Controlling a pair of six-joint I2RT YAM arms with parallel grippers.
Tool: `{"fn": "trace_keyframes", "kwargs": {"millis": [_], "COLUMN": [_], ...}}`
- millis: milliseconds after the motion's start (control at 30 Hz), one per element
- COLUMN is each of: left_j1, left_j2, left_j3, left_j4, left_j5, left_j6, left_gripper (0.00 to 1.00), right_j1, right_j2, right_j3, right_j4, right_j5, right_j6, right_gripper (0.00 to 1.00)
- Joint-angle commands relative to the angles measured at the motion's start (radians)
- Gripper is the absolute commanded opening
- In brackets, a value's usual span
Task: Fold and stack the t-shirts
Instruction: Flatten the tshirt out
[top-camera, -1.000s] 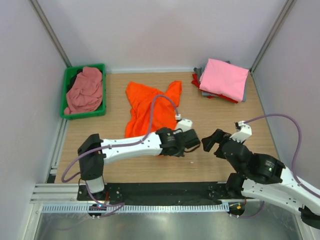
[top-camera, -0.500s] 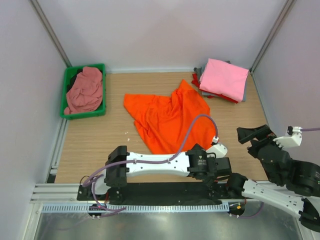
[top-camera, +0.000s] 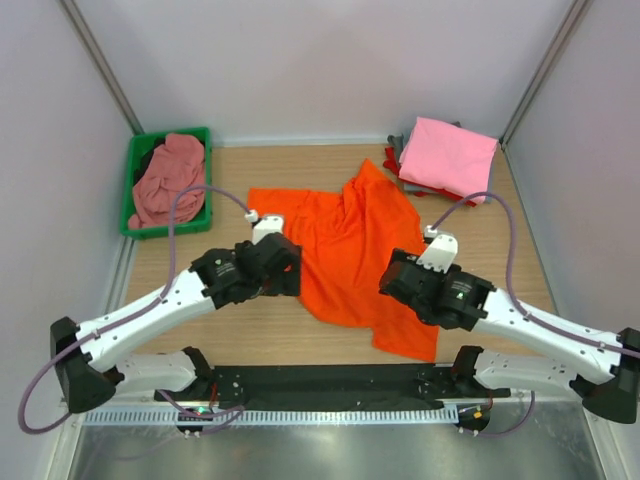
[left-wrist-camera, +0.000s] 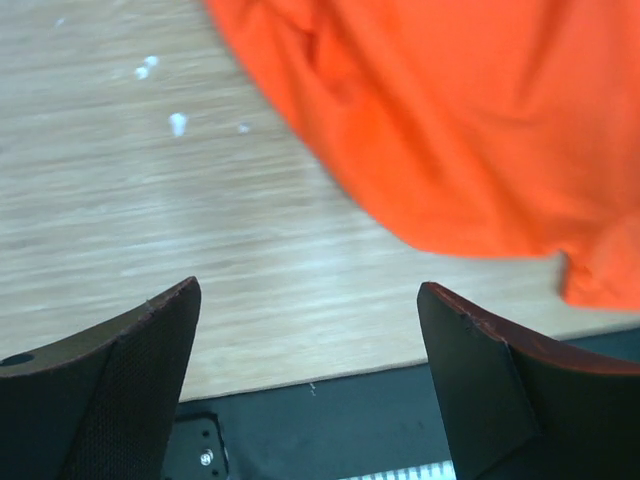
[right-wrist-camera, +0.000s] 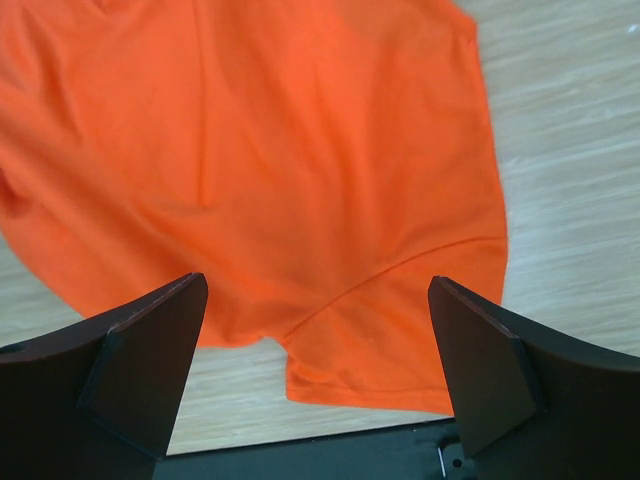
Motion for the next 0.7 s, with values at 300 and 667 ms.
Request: {"fn": "trace_keyframes", "kwargs": {"millis": [300,667], "left_j1": [0.449,0.474], "left_j2": [0.046,0.372], "left_j3": [-0.344,-0.335], "left_j4": [0.437,0.68], "left_j5": [0.253,0.284], "left_j6": [0.005,-0.035], "left_gripper": [0.82,0.66], "right_j1": [-0.005,-0.057], "right_j2": [0.154,0.154], "right_j3": [-0.184,-0.312], "right_j4": [0.311,0.467], "right_j5": [-0.207,-0.33], "right_j6": [-0.049,-0.079], "right_gripper": [1.0,1.0]}}
